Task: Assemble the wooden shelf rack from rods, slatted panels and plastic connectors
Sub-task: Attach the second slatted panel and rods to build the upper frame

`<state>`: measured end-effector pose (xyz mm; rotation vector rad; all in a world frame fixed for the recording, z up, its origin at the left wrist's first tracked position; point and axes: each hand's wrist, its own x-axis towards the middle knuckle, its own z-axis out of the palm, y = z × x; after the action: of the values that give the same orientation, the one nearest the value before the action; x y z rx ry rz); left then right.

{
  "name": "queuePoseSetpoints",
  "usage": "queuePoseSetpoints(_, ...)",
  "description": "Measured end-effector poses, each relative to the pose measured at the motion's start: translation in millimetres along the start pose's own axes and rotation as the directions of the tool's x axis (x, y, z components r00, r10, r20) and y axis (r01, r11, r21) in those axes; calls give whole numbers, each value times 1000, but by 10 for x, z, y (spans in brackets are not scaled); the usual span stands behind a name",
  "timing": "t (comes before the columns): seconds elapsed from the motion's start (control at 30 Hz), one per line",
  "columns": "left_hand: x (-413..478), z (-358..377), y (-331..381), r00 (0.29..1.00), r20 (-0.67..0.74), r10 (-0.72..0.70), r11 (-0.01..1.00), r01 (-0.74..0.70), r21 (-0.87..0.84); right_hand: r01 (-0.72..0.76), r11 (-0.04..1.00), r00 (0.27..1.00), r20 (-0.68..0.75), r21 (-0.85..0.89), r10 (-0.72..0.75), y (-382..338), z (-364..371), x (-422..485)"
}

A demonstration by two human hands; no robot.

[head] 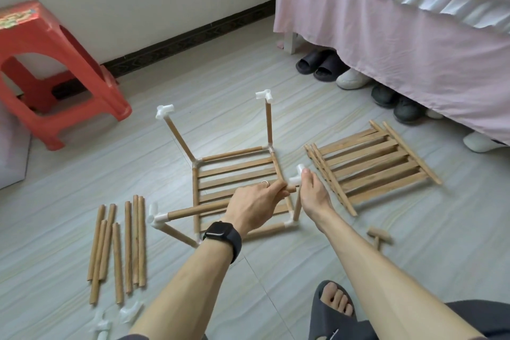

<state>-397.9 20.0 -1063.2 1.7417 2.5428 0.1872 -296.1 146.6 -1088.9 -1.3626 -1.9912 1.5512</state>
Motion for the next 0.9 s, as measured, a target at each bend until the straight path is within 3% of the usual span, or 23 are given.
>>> queuePoseSetpoints(0.43, -23, 9, -78, 998, -54, -18, 1000, 19, 15, 18, 1000, 999, 31, -12, -18, 72, -1, 19)
queuePoseSetpoints(0.63, 139, -75, -149, 996, 4, -89, 991, 89, -96, 28, 999, 999, 48, -23, -27, 142, -14, -31)
queuePoseSetpoints(0.9, 74, 90, -97, 998, 4, -58, 998, 58, -36, 20, 1000, 998, 65, 18, -21, 124, 66, -43)
